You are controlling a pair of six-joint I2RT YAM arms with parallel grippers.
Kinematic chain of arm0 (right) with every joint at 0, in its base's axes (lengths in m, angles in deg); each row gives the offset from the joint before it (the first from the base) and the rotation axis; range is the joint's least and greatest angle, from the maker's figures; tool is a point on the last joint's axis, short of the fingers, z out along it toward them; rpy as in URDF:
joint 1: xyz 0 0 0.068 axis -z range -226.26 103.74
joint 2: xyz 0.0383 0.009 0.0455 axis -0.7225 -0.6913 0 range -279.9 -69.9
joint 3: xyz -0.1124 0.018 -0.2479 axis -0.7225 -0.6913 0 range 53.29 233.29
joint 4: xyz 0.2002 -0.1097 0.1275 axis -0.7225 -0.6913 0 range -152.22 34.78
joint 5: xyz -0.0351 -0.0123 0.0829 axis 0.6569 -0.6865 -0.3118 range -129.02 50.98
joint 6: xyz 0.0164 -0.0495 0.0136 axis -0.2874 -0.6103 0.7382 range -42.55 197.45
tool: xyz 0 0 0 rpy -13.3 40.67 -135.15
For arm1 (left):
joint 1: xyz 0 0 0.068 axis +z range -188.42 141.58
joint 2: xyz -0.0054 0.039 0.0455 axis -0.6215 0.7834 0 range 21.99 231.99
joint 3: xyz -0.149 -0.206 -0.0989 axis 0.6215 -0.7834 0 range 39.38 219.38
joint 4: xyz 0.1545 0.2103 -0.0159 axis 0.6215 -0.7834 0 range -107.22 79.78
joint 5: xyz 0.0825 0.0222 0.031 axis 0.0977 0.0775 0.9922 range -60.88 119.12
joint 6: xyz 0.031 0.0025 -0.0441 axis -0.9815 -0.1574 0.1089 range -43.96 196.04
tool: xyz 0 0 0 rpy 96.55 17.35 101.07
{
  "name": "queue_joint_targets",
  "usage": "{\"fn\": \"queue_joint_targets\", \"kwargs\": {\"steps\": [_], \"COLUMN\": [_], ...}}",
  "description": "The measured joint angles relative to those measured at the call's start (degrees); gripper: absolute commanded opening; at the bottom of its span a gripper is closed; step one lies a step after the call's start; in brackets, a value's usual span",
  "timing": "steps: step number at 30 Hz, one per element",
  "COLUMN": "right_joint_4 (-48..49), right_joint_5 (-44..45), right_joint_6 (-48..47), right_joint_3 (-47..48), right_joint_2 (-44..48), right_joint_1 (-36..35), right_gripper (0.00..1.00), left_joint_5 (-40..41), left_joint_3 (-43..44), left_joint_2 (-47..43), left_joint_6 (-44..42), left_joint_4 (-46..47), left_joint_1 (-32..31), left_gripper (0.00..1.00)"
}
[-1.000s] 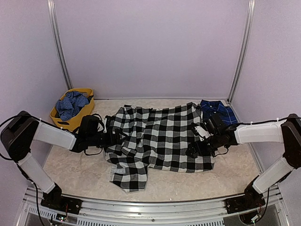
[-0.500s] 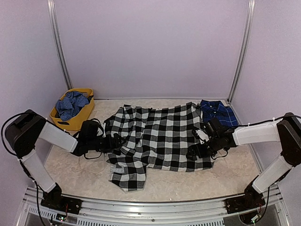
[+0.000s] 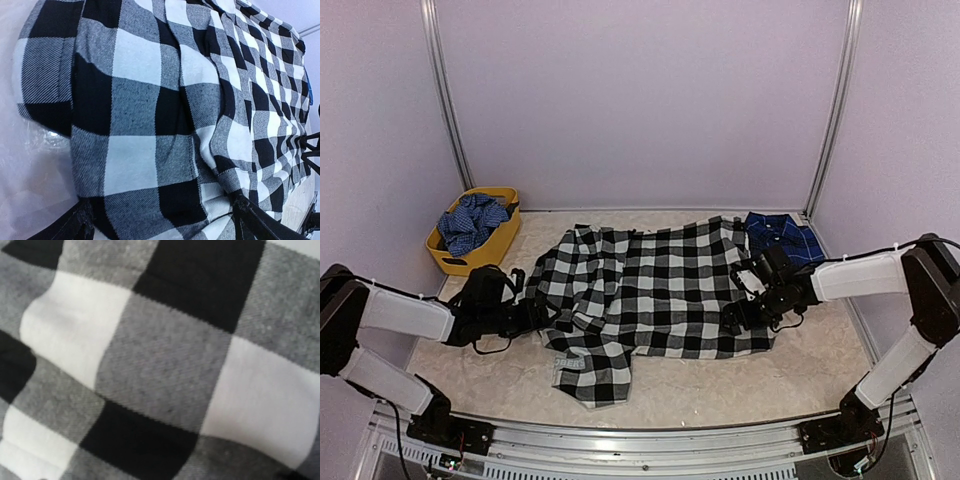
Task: Fold and stack the long sleeve shirts
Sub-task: Flatten out the crumpled shirt at the center of the board.
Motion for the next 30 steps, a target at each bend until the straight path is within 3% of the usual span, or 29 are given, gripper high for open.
{"fn": "queue_joint_targets", "kwargs": {"steps": [13,30], "right_joint_4": [-3.23,0.98], "right_joint_5": [-3.98,-9.16], "right_joint_6": [3.13,12.04], "right_joint_3": [-3.43,-12.39], "right_joint_2": [17.46,14.05], "right_joint_1": [-3.69,-4.85], "right_gripper": [0.94,0.94], "left_joint_5": [0.33,0.52], "left_joint_3": [-1.44,-0.11], "left_joint_2": [-17.03,-1.84], "left_joint_6": [2.23,5.95], "left_joint_4": [-3.96,-3.04], "left_joint_1": [-5.77,-14.88], "left_gripper": [0.93,0.92]}}
